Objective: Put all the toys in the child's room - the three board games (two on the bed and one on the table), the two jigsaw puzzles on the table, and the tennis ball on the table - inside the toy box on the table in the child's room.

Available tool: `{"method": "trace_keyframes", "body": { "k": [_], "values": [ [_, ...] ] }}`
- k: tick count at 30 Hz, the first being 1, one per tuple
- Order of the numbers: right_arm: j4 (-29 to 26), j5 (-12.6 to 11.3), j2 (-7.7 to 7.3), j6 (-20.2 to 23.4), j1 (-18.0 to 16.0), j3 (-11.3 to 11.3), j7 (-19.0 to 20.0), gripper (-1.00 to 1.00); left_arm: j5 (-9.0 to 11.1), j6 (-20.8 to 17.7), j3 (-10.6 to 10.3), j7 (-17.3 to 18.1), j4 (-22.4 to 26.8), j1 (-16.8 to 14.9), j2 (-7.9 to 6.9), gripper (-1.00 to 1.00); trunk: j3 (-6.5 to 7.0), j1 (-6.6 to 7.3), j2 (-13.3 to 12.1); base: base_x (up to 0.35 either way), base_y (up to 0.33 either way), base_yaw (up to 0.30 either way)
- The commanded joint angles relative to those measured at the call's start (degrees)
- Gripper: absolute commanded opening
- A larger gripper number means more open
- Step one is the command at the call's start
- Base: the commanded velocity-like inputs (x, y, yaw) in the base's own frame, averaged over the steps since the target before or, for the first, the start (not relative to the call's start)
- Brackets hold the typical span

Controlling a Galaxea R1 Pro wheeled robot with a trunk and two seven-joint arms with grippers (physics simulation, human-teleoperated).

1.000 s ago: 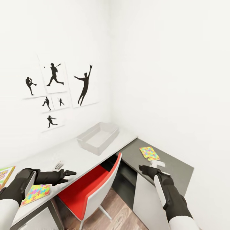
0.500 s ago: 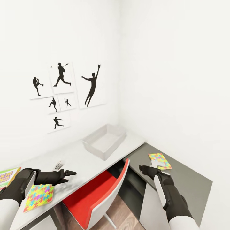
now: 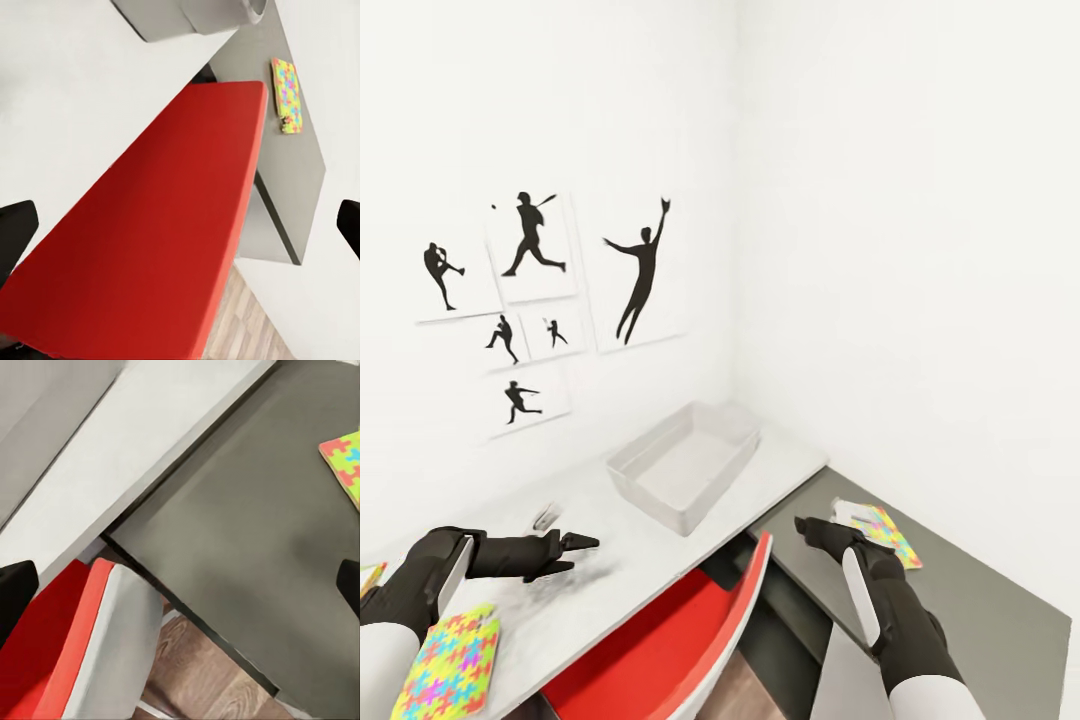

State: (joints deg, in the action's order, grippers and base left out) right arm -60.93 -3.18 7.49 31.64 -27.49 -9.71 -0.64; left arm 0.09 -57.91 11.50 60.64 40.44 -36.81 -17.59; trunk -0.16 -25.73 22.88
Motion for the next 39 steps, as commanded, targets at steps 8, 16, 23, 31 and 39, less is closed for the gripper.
{"method": "trace_keyframes", "body": {
  "k": [8, 16, 23, 31, 39],
  "values": [
    [-0.06, -0.34, 0.04, 0.26, -0.02, -0.13, -0.07, 1.0, -0.01, -0.45, 0.1, 0.18, -0.01, -0.02, 0.01, 1.0, -0.02, -0.06, 0.04, 0.176, 0.0, 0.0],
    [-0.06, -0.34, 0.07, 0.26, -0.02, -0.13, -0.07, 1.0, -0.01, -0.45, 0.1, 0.15, -0.01, -0.02, 0.01, 1.0, -0.02, -0.06, 0.04, 0.081, -0.04, 0.021],
    [-0.06, -0.34, 0.07, 0.2, -0.02, -0.13, -0.07, 1.0, 0.0, -0.45, 0.13, 0.18, -0.01, -0.02, 0.01, 1.0, -0.02, -0.06, 0.04, 0.116, -0.1, 0.226],
    [-0.06, -0.34, 0.06, 0.22, -0.02, -0.13, -0.07, 1.0, 0.0, -0.45, 0.13, 0.18, -0.01, -0.02, 0.01, 1.0, -0.02, -0.06, 0.04, 0.128, -0.01, 0.084],
    [-0.06, -0.38, -0.04, 0.08, -0.02, -0.19, 0.2, 1.0, -0.01, -0.45, 0.07, 0.17, -0.01, -0.02, 0.07, 1.0, -0.02, -0.06, 0.04, 0.103, -0.001, 0.005]
  ]
}}
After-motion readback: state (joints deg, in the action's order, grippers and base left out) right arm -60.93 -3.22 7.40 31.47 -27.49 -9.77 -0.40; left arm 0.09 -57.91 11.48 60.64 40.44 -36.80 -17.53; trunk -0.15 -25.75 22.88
